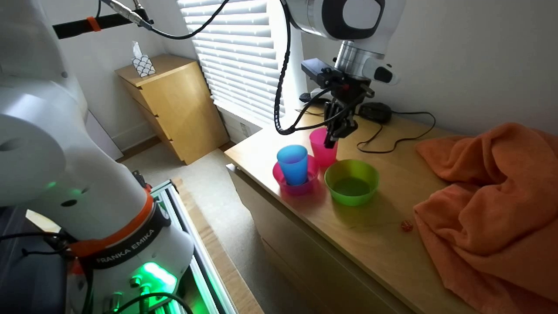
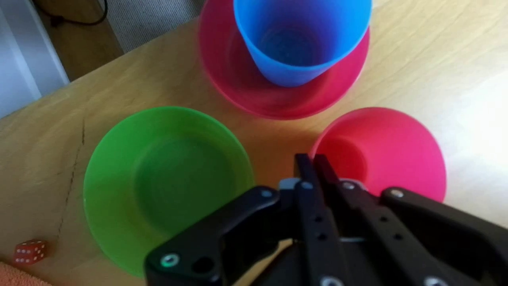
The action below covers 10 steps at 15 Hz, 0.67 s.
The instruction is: Put the pink cup on the cabinet then place the blue cup in the pink bowl and put the pink cup in the green bowl
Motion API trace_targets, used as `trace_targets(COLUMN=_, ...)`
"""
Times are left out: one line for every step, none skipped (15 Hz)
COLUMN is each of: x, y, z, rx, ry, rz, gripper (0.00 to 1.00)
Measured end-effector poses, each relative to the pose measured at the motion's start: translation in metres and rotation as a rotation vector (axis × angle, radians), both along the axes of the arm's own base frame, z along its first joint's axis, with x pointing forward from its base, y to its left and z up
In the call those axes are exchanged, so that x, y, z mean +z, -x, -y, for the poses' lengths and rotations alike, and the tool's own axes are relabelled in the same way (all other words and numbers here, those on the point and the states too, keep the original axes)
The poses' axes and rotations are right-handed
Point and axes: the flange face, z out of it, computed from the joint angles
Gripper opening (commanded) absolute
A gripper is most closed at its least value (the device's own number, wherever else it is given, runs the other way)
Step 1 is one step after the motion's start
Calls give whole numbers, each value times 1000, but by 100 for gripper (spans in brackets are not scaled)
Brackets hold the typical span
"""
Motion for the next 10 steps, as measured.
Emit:
trace_targets(x=1, y=0, z=0, rx=1, ry=-4, rz=2, gripper=1)
trace_targets(x=2, y=0, z=2, rx=2, ry=-7, rz=6, gripper=1)
trace_targets(x=4, y=0, z=4, rx=1, ry=-12, rz=12, gripper=1)
trace_targets(x=8, y=0, z=8, rx=-5, ry=-16, rz=21, gripper=1)
trace_targets(x=14, y=0, z=13, rx=-11, ry=-22, rz=35, gripper=1)
trace_targets(x=22, y=1, z=18, rx=-20, ry=-24, rz=50, gripper=1)
trace_targets(x=32, y=2, z=25, rx=-27, ry=-29, rz=70, gripper=1)
trace_targets(x=42, y=6, z=33, rx=-36, ry=-38, rz=92, gripper=1)
trace_targets(x=53, y=10, z=42, rx=-46, ry=-49, rz=116, gripper=1)
trace_targets(x=65, y=15, z=52, rx=-59, ry=-60, rz=143, gripper=1)
